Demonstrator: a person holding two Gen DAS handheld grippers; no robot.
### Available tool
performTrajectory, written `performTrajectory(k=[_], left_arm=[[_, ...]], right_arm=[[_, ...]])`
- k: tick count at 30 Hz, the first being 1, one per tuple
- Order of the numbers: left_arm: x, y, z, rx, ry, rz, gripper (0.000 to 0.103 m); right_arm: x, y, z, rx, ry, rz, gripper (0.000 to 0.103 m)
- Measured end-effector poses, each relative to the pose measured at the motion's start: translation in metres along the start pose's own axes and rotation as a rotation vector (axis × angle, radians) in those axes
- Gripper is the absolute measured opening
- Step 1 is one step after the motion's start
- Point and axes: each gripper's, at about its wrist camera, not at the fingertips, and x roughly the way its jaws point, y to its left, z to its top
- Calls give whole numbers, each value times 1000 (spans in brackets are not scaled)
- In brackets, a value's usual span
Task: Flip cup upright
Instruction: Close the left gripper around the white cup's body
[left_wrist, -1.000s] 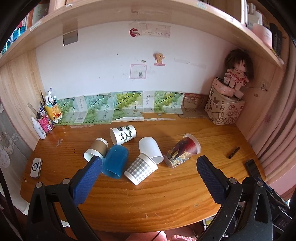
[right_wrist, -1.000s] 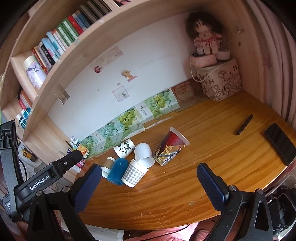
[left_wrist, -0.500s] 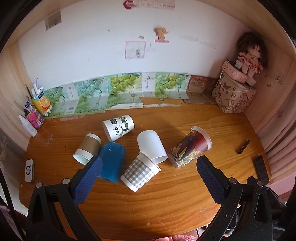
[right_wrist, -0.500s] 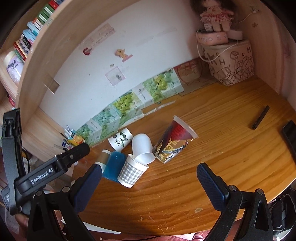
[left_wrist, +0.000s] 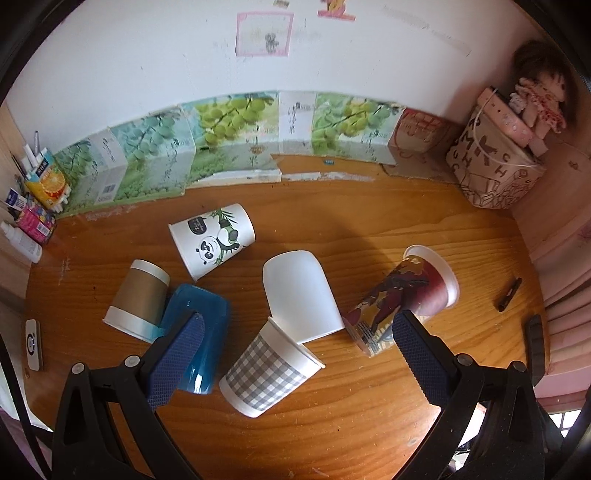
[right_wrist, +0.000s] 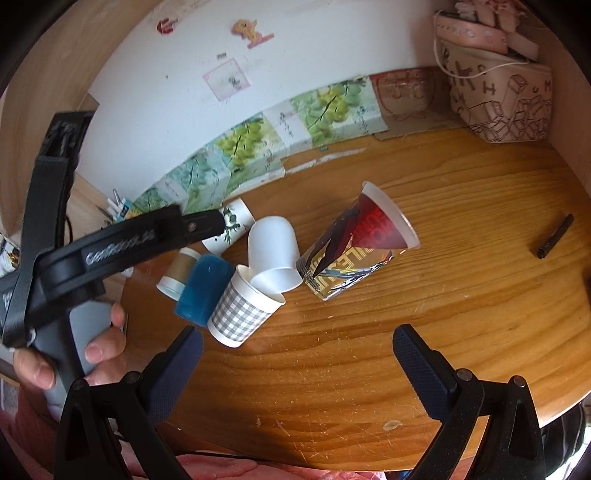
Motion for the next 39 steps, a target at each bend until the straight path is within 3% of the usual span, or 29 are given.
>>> performTrajectory(k=[6,21,30,39], left_arm=[[36,5,9,-40,104,-40,102],[103,8,14,-56,327,45,94],[119,11,15,-50,385,62,91],[139,10,18,-32,449,73,77]], right_arm=[[24,2,5,-34,75,-7,103],[84,10,13,-114,249,17,103],[109,9,16,-101,315,43,103],[124,5,22,-70,330,59,103]])
